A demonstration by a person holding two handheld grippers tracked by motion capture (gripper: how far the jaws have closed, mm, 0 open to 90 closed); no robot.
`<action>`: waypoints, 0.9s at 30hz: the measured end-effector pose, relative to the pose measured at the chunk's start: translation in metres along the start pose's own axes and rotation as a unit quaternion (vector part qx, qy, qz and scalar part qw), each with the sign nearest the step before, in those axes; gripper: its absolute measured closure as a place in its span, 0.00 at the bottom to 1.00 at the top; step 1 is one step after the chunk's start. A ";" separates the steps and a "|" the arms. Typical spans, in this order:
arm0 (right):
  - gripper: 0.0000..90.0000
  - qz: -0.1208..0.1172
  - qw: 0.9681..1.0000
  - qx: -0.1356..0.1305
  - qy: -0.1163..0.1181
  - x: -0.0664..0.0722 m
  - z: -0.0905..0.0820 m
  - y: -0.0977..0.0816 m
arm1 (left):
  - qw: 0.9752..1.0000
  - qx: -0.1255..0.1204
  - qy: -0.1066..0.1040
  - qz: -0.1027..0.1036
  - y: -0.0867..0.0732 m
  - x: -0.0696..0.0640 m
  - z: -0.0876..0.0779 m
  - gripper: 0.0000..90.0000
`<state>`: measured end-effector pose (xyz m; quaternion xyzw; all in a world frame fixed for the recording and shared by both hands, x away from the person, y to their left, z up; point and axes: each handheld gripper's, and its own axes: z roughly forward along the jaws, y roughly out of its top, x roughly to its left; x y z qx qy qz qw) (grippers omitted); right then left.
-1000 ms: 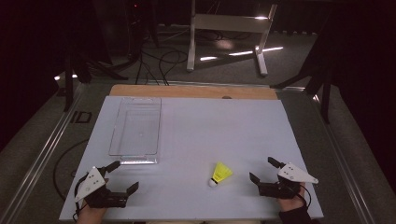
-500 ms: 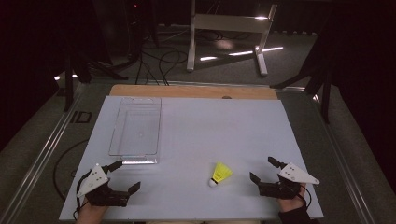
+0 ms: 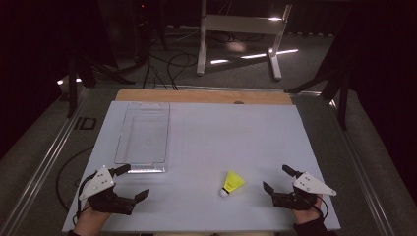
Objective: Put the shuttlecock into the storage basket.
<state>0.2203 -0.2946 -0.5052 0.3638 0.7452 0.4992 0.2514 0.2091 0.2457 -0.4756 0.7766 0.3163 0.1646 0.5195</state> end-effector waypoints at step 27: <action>0.09 -0.001 1.000 0.009 0.008 0.001 0.002 0.000 | 0.985 0.152 -0.050 0.064 0.034 -0.006 0.004 0.00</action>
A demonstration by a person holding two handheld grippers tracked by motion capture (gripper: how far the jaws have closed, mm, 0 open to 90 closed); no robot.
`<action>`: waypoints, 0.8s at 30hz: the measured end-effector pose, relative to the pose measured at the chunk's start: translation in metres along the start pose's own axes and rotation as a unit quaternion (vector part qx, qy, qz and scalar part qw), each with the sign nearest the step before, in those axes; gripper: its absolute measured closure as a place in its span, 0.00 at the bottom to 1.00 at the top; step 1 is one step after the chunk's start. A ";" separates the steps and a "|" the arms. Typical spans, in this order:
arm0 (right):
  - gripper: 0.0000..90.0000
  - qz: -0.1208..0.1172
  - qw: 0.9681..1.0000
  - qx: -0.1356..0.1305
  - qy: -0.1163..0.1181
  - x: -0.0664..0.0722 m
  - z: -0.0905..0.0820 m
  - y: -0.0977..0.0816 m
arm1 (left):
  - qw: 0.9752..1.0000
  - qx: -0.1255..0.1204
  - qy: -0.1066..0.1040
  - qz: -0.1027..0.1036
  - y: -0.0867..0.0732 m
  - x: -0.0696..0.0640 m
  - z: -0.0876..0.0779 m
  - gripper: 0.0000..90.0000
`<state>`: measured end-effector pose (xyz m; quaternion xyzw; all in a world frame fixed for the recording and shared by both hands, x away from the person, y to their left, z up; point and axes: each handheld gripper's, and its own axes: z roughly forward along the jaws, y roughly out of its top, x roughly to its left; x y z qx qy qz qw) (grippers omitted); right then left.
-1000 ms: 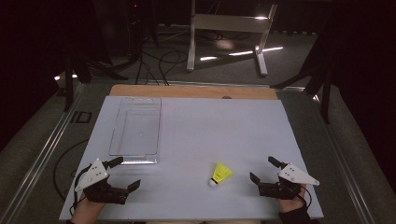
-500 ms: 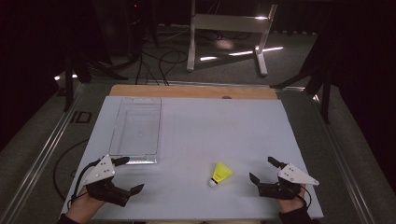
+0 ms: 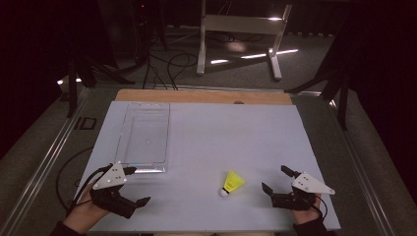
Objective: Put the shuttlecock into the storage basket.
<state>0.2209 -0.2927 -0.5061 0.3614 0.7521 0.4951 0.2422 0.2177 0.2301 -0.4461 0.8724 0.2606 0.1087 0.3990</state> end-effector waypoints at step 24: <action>0.09 0.001 1.000 0.008 0.007 -0.001 0.002 -0.001 | 0.990 0.134 -0.021 0.044 0.011 -0.002 0.012 0.00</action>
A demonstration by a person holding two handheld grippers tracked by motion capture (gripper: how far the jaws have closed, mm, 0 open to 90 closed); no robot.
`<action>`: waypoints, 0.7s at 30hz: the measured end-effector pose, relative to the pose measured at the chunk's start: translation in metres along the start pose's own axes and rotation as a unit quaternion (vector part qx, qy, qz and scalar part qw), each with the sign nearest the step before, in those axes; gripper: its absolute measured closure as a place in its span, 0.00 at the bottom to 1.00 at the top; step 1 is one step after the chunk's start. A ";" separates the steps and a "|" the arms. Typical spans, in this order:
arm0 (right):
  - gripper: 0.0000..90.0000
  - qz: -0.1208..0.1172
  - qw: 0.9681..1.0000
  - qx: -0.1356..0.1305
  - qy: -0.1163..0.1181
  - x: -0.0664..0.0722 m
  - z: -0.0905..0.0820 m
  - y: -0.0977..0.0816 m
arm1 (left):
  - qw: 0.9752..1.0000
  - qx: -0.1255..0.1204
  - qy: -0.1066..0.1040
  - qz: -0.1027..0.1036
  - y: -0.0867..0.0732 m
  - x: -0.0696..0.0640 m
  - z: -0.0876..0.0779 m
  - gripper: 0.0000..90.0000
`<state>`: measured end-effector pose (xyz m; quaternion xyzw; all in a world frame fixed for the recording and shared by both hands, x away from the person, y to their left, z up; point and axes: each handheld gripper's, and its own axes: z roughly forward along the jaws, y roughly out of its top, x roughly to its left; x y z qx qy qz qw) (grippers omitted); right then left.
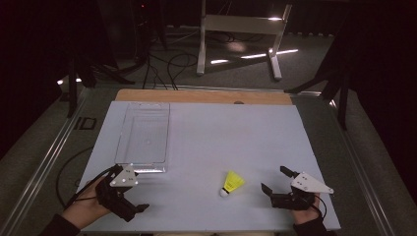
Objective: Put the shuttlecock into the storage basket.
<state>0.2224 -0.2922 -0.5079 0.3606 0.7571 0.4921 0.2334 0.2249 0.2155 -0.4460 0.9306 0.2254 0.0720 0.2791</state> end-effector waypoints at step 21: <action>0.09 0.004 1.000 0.009 0.005 0.000 0.002 -0.001 | 0.994 0.108 -0.027 0.010 0.015 0.002 0.015 0.00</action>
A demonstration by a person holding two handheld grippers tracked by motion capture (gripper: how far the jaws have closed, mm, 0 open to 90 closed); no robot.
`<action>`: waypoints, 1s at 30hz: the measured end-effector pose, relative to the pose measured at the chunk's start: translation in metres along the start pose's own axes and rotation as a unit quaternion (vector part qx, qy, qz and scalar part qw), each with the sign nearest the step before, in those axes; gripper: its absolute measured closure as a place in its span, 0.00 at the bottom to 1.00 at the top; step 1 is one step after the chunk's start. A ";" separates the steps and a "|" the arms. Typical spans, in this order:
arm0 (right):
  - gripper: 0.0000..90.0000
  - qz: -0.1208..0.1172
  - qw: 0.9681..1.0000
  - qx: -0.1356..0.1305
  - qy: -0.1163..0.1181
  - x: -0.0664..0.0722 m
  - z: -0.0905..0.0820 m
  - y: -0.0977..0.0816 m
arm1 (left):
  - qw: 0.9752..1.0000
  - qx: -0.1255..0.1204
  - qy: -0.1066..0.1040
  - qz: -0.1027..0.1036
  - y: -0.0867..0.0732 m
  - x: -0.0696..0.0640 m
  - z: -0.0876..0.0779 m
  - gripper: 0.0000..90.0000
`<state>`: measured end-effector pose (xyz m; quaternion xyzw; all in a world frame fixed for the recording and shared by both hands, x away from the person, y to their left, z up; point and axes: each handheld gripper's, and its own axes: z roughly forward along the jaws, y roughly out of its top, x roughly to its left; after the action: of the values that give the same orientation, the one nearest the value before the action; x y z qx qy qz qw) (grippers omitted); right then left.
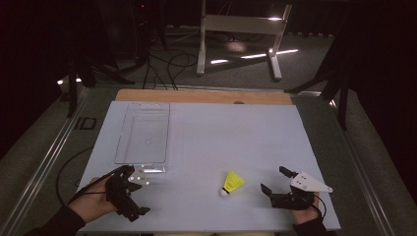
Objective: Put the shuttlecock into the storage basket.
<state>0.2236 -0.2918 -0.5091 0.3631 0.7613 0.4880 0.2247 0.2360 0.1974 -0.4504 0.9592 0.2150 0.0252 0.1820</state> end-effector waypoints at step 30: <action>0.09 -0.001 1.000 0.003 -0.002 0.000 0.000 0.000 | 0.998 0.046 -0.014 -0.035 0.049 -0.016 0.015 0.00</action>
<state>0.2237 -0.2916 -0.5093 0.3639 0.7625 0.4850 0.2259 0.2432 0.1444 -0.4461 0.9588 0.2467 -0.0047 0.1411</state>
